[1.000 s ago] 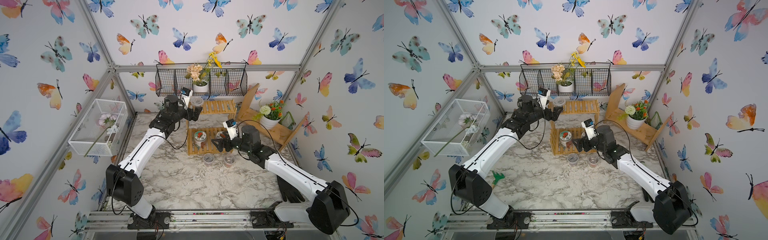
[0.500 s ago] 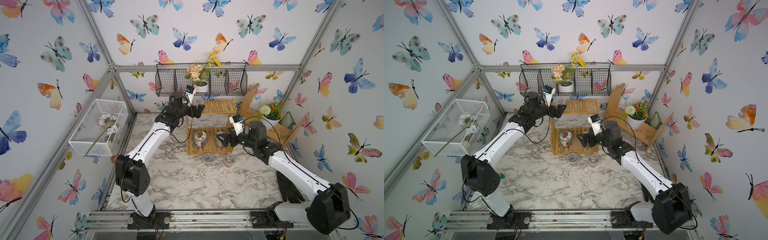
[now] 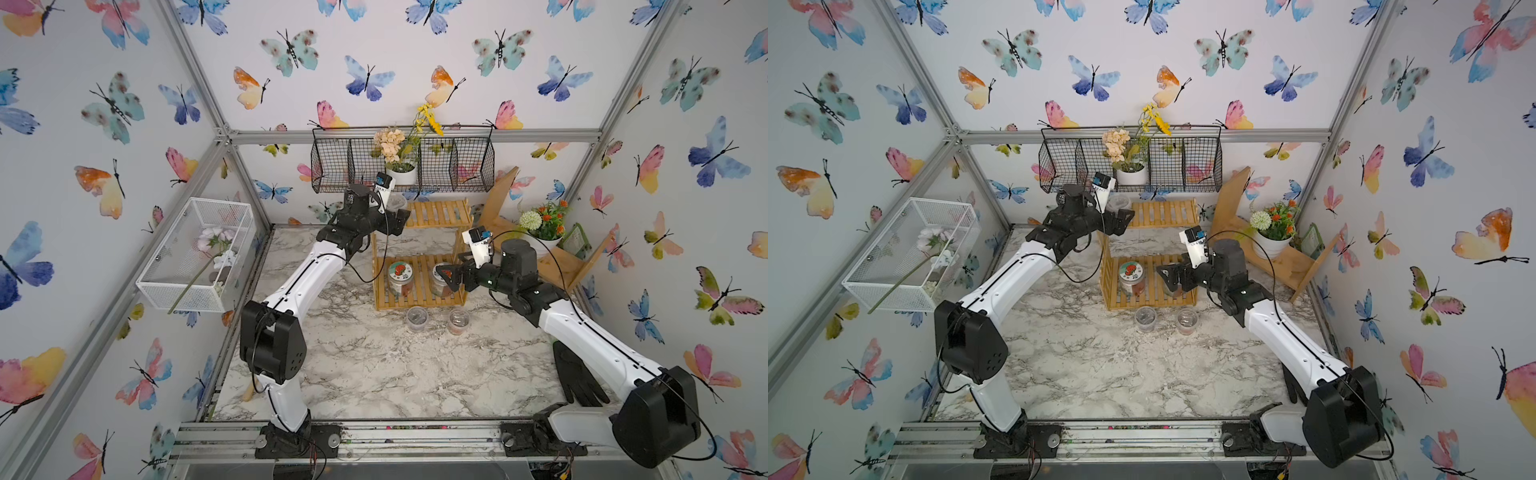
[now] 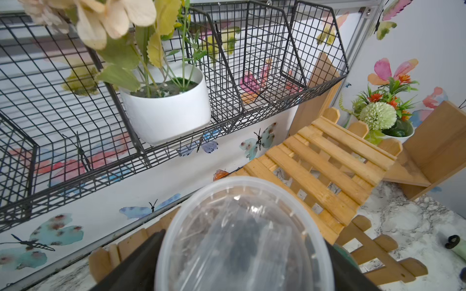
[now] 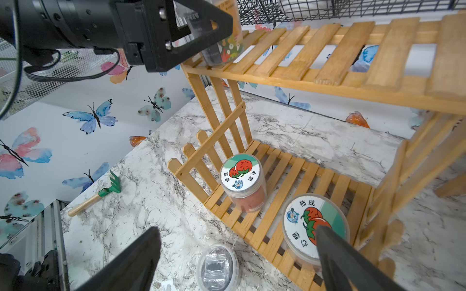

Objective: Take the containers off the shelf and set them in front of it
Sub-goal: 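Pick up a container from the shelf.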

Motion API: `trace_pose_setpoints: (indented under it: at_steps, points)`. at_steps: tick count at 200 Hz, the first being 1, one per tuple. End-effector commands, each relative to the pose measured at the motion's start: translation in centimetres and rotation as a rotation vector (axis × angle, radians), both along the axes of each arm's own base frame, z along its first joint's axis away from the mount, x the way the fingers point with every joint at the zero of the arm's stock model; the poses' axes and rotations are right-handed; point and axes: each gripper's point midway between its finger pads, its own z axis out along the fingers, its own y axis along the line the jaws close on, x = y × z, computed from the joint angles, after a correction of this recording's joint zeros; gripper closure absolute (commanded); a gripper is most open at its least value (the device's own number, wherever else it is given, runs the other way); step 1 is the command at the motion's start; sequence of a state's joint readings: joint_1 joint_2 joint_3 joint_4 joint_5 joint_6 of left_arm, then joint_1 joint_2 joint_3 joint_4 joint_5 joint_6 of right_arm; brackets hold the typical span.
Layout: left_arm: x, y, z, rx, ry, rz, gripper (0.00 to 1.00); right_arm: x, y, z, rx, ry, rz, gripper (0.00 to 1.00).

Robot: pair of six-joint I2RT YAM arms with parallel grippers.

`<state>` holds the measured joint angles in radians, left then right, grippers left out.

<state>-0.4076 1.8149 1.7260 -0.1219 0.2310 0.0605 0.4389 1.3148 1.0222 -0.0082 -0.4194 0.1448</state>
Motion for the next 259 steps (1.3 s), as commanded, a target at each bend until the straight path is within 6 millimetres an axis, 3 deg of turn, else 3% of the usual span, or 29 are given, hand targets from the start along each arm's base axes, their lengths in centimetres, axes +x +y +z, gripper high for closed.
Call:
trace_pose_setpoints:
  at_steps: [1,54,217,259]
  points:
    - [0.2,-0.7,1.9,-0.030,-0.046,-0.025,0.19,0.1,0.1,0.8,0.007,-0.017,0.021,0.02]
    - [0.0,-0.7,2.4,-0.036,-0.059,-0.027,0.32,0.2,-0.1,0.9,0.009,-0.014,0.014,0.02]
    - [-3.7,1.0,5.3,-0.038,-0.119,-0.028,0.33,-0.2,-0.6,0.8,0.014,-0.015,0.007,0.02]
    - [-5.8,1.2,5.3,-0.032,-0.122,-0.038,0.33,-0.3,-0.6,1.0,0.015,-0.018,0.007,0.02]
